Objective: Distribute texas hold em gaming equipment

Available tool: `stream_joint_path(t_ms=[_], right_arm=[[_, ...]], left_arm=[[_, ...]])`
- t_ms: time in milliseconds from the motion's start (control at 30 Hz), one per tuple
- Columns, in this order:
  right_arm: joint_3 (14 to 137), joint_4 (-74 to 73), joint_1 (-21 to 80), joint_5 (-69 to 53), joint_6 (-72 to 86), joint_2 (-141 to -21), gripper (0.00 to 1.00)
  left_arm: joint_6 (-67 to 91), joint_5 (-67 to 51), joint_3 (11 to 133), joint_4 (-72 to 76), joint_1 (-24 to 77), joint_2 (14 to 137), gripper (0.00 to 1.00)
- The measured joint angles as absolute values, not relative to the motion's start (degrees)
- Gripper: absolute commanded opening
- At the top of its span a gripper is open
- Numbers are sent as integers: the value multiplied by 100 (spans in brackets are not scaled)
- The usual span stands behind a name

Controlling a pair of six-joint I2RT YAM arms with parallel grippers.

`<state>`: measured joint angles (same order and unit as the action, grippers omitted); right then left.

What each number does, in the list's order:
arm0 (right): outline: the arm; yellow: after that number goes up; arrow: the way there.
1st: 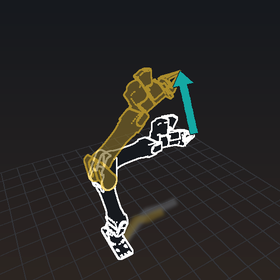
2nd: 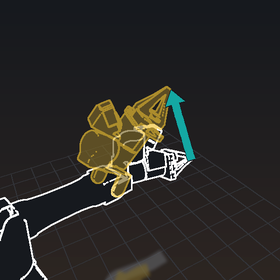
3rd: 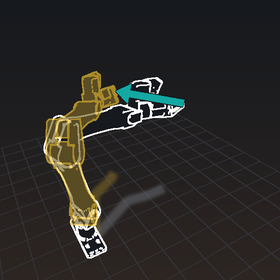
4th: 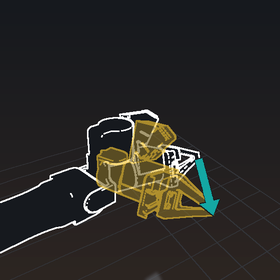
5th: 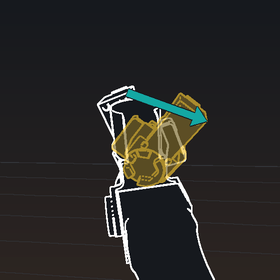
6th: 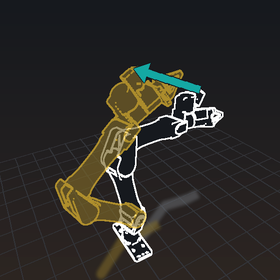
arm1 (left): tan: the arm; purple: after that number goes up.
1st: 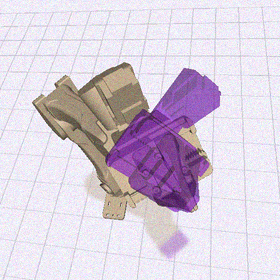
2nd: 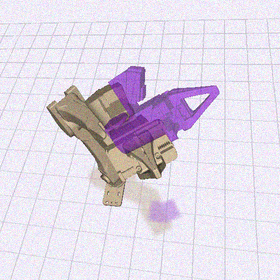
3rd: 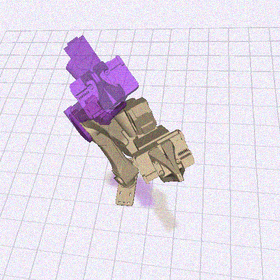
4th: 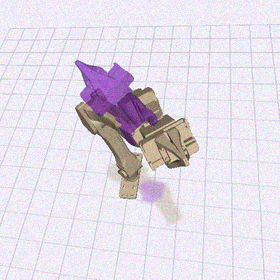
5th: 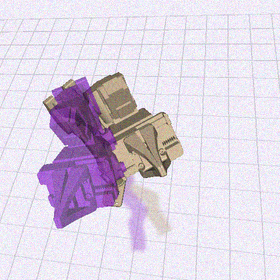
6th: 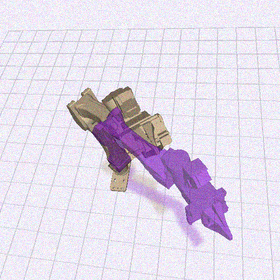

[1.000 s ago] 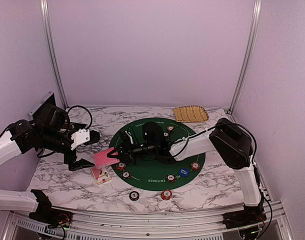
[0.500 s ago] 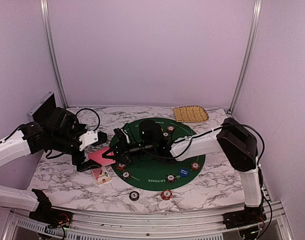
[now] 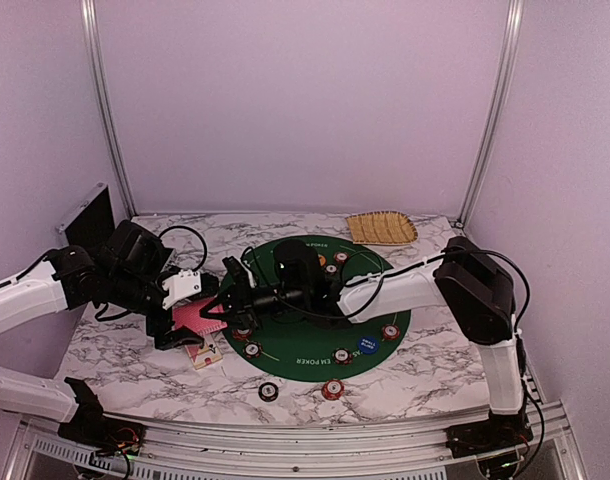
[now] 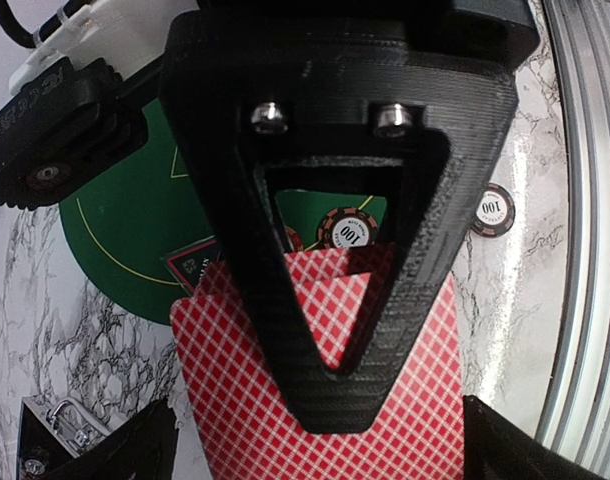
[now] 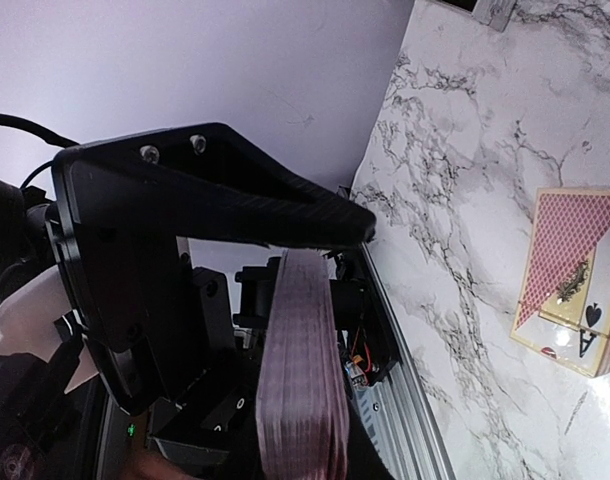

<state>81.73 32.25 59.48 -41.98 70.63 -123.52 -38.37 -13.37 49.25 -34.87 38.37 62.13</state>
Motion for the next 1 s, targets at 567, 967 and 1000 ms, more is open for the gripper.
stream_joint_path(t_ms=[567,967,1000], right_arm=[[8173,3199,5959,-4051,7024,-12352,8],[8173,3103,5964,-4060,7024,-12352,8],[8173,3103,5964,-4062,7024,-12352,7]], left_arm=[[-3774,-1323,4919,-3459,3848,6202,82],[-3638,-1238,4856,-3454,3848,6206,99],[-3638,-1234,4856,-3454,3848,6211,99]])
